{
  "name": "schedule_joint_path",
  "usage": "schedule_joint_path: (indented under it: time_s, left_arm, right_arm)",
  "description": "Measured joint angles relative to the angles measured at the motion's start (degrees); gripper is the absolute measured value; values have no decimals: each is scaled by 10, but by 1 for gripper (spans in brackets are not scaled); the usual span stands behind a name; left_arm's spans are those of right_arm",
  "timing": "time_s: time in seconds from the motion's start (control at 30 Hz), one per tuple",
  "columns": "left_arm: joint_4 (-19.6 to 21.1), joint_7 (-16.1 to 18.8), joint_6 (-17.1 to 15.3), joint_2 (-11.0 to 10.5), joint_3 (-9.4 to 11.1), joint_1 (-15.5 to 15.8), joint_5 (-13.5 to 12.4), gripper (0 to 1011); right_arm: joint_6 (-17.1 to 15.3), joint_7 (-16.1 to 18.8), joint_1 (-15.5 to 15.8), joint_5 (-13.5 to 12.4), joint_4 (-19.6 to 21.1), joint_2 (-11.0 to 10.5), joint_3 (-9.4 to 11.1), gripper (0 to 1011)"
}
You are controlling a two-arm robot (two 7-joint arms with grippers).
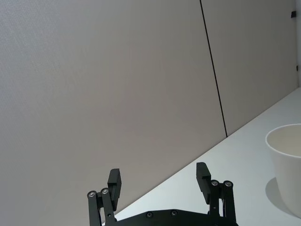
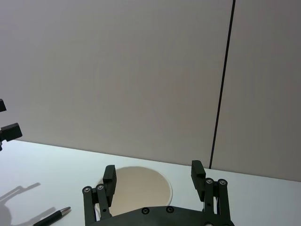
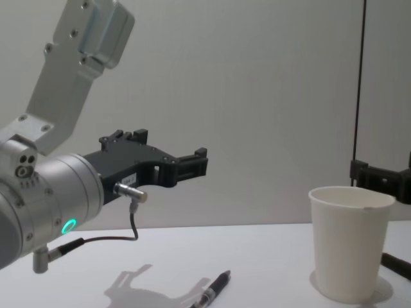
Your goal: Place the pen into the pen holder.
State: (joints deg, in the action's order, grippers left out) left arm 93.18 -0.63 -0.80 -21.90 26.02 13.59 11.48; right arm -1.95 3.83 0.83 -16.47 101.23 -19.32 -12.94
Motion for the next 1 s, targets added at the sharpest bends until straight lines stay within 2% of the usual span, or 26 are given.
schedule_joint_path:
  time_s: [0.23,0.4,0.57,0.6,0.8,1.0]
  left_arm:
    - [0,0,0,0,0,0,0,1001]
    - [0,0,0,0,0,0,0,1001]
    - [0,0,0,0,0,0,0,1001]
    - [0,0,0,0,0,0,0,1001]
    - [0,0,0,0,0,0,0,1001]
    - [0,0,0,0,0,0,0,1001]
  right_arm:
    - [-17,13,-18,6,-10,6,0,1002]
    - [-50,42,-54,10,-33,11,4,1001]
    - [-90,75,-92,3,-54,9,17,1002]
    - [-90,75,-92,3,-54,9,17,1002]
    - [-136,112,-135,-27,-66,-7,44,1002]
    - [-161,130,-159,-64,-67,-21,68,1001]
